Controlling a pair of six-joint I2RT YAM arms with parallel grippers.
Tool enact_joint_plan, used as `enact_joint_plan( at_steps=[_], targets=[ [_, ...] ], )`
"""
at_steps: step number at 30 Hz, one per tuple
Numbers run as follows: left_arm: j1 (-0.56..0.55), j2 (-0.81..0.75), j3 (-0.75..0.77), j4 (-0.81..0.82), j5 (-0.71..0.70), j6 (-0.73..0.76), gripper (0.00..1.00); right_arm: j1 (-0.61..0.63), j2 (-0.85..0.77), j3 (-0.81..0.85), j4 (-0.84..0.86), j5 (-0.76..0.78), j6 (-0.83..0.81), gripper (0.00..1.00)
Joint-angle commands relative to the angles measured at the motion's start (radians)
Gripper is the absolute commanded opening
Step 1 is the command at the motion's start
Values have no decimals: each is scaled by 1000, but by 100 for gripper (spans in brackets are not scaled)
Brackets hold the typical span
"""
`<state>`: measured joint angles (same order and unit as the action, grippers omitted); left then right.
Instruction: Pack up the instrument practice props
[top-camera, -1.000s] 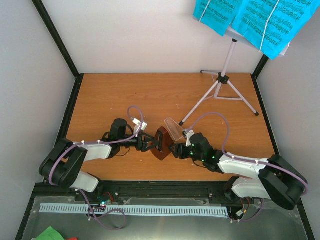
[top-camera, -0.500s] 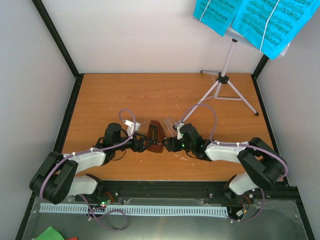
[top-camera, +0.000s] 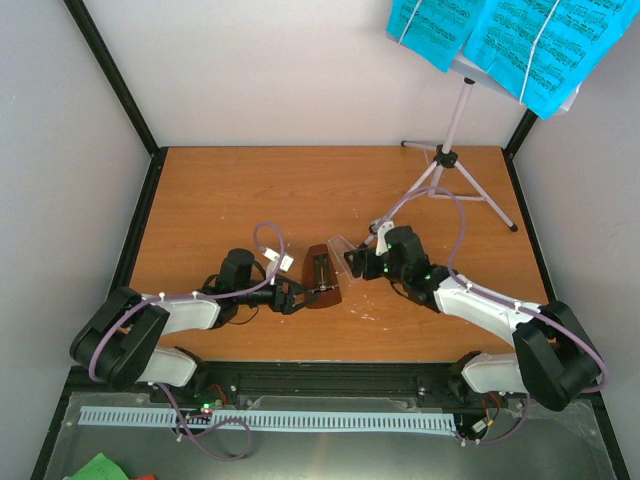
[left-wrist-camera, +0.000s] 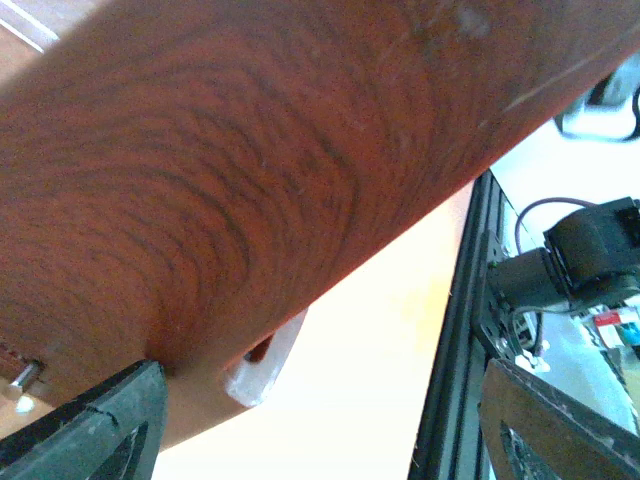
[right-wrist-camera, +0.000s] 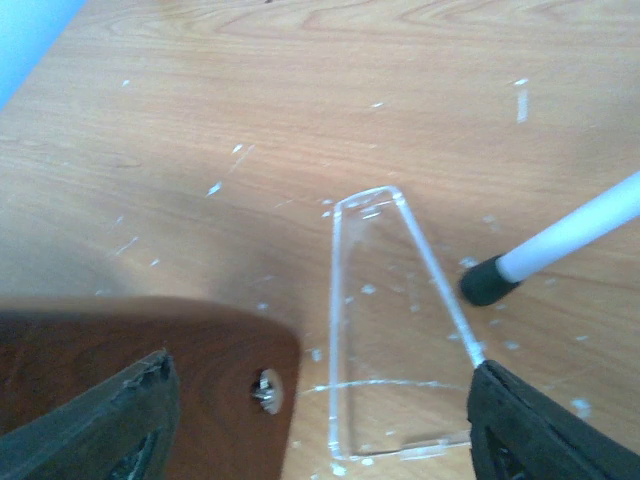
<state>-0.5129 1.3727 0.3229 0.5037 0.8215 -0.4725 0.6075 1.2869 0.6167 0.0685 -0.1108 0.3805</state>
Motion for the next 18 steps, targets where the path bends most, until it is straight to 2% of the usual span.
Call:
enact_joint_plan(
  at_steps=[1, 4, 9, 18],
  targets=[
    [-27, 20, 51, 34, 61, -7, 86, -89, 17, 54, -129, -9, -72, 75],
    [-29, -5, 43, 29, 28, -19, 86, -118, 55, 73, -138, -48, -96, 71],
    [-30, -116, 14, -21, -143, -75, 88, -118, 146, 130, -190, -60, -138, 58],
    [-29, -316, 44, -147, -327, -123, 91, -119, 237, 131, -173, -15, -232, 49]
  ],
)
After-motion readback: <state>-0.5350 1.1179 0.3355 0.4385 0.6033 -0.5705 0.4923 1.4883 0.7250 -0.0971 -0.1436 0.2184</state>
